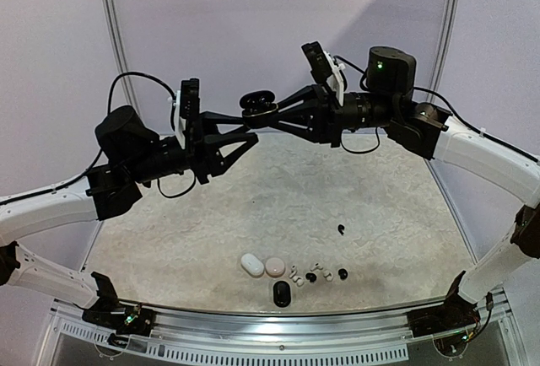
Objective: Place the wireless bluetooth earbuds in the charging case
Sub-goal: Pass from the right arm to the left
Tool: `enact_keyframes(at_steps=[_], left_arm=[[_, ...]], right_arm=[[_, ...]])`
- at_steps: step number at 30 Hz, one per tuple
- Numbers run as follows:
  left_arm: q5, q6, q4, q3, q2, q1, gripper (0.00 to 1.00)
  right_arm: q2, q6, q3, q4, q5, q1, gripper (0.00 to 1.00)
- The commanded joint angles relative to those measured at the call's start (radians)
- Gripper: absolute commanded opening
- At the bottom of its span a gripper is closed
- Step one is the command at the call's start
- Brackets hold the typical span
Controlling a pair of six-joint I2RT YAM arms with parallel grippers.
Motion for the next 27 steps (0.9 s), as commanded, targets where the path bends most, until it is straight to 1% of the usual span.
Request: enact_keyframes(at_steps=[1,5,7,10,15,18,21,25,27], left_arm=[[0.014,0.01,-0.005,0.021,0.008,0.01,0.33],[0.018,-0.015,0.01,0.024,0.013,0.01,0.27],[0.016,-0.019,0.013,0.026,0.012,0.01,0.27],[0.007,-0.028,0.013,0.025,0.013,0.01,0.28],[0.004,-0.029,0.033,0.026,0.016,0.009,0.34],[0.01,-0.024,0.034,0.027,0.019,0.009,0.33],[0.016,-0.032,0.033,0.025,0.019,0.009,0.28],[0.024,-0.029,0.052,0.021,0.021,0.007,0.12],[0.032,-0.028,0.064,0.02,0.021,0.007,0.03]], right_arm=[[-0.022,-0.036,-0.001,-0.022,0.011,0.006,0.0],[-0.021,-0.044,-0.002,-0.022,0.016,0.008,0.0],[-0.018,-0.046,-0.002,-0.022,0.019,0.01,0.0],[-0.017,-0.051,-0.002,-0.045,0.02,0.011,0.0],[-0.016,-0.054,-0.001,-0.052,0.023,0.013,0.0],[-0.016,-0.057,-0.002,-0.054,0.026,0.013,0.0],[-0.019,-0.057,-0.001,-0.053,0.029,0.012,0.0],[-0.014,-0.06,0.001,-0.057,0.03,0.013,0.0],[-0.013,-0.061,0.001,-0.056,0.029,0.013,0.0]])
